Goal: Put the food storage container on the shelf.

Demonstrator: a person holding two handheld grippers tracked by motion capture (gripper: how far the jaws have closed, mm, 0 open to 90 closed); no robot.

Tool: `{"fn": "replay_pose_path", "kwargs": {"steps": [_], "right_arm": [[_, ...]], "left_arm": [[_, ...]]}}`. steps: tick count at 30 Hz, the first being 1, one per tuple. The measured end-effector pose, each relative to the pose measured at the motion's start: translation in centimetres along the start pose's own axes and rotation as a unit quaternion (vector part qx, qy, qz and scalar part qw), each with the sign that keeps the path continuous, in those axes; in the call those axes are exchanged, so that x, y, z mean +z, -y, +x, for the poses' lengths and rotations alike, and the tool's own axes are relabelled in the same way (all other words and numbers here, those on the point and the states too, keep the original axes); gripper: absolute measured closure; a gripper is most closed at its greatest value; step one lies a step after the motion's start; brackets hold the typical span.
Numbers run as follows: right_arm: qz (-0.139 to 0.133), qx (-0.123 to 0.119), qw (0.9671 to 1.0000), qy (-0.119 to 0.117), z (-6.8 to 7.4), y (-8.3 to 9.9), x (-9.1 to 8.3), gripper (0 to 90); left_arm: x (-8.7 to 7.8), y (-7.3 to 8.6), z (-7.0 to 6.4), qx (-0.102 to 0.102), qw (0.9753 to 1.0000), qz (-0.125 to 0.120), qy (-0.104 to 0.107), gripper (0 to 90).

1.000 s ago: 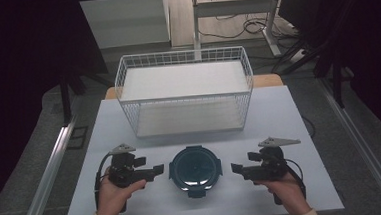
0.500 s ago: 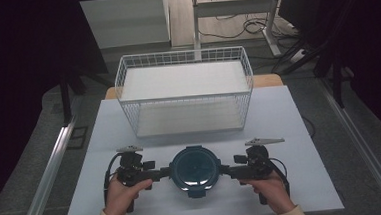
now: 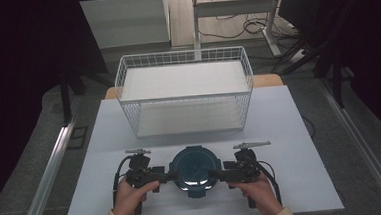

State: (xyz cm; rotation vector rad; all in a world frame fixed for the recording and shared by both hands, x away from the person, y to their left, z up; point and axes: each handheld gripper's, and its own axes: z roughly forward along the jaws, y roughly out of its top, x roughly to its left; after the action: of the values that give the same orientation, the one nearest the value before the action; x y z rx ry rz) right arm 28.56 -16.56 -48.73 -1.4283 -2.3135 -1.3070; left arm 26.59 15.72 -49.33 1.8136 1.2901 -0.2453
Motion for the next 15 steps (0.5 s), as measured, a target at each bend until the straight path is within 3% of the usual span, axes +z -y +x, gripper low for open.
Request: {"fn": "replay_pose_path", "kwargs": {"steps": [2, 8, 12, 15], "right_arm": [[0.002, 0.010, 0.9999, 0.002, -0.1, 0.0, 0.5, 14.2], [0.013, 0.038, 0.9992, -0.008, -0.7, 0.0, 1.5, 13.6], [0.020, 0.051, 0.9981, -0.027, -0.6, 0.1, 2.1, 13.7], [0.027, 0.060, 0.9975, -0.028, -0.6, 0.2, 2.5, 15.2]], "left_arm": [[0.4, -0.1, 0.5, -0.018, 0.9996, -0.001, 0.021, 21.8], [1.5, 0.0, 1.2, -0.039, 0.9983, 0.011, 0.043, 22.1], [1.9, 0.0, 1.2, -0.039, 0.9983, 0.014, 0.041, 22.8], [2.2, 0.0, 1.2, -0.043, 0.9981, 0.015, 0.043, 23.3]]}}
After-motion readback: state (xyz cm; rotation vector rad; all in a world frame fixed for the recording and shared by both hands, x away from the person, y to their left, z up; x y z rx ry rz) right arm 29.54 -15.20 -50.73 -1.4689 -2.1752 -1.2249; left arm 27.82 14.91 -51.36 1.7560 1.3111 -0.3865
